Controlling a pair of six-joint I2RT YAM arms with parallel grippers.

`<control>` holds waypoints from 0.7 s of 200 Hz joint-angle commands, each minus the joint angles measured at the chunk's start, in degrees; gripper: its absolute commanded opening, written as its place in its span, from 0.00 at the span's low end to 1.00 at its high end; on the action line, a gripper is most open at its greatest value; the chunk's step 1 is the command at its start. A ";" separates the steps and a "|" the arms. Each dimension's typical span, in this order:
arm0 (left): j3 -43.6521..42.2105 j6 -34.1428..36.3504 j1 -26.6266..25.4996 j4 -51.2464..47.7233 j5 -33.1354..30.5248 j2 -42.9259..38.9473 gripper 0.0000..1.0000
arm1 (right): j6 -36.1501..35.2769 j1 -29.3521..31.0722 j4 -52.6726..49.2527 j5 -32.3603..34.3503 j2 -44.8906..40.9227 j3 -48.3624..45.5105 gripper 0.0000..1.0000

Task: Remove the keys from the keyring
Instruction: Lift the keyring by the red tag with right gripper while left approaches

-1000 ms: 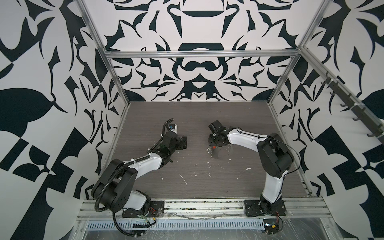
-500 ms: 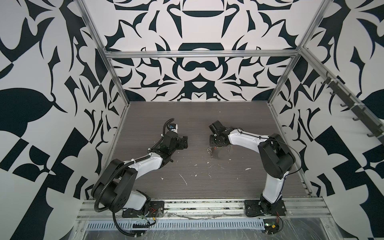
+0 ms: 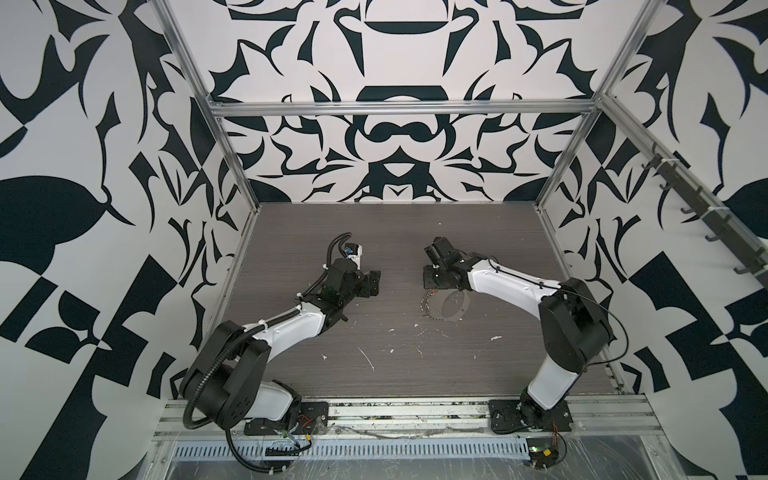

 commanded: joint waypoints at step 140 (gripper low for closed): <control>2.23 17.44 -0.27 17.52 44.80 -3.43 0.53 | -13.77 -0.09 4.62 -12.42 -21.82 1.76 0.00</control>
